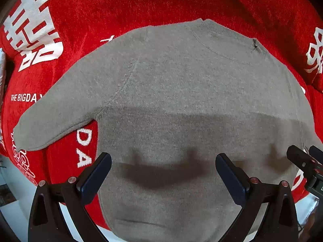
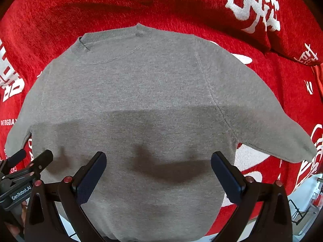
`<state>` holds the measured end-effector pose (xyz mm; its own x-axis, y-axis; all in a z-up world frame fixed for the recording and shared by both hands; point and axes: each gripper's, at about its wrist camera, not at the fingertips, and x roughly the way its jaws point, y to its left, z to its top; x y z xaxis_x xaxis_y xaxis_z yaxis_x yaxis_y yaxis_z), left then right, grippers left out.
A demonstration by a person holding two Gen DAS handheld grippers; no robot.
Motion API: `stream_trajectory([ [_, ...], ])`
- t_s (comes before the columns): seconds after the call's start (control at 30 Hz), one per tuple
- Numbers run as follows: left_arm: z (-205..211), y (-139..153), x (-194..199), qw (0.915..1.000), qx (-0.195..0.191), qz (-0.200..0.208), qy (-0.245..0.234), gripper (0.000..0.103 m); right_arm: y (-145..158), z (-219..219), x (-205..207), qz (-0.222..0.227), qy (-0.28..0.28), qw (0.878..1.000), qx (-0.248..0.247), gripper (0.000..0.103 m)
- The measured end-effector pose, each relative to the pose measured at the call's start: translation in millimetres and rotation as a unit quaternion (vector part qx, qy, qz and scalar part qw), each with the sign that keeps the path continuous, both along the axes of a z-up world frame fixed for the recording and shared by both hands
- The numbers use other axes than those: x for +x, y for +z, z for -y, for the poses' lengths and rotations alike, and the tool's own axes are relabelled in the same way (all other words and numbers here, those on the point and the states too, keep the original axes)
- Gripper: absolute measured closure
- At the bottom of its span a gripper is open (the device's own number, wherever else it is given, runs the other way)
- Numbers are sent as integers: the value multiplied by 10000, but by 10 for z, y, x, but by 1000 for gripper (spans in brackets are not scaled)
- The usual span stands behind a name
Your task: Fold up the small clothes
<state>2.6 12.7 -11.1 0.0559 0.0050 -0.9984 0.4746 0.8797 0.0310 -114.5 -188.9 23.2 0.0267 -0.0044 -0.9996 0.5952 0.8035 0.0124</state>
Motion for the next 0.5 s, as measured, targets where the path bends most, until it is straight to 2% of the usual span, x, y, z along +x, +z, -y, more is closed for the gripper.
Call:
stream_trajectory([
  [0.5,-21,14,17,9999,2,-8,116,0,54,-128,78,-34,109,9998,-154,0],
])
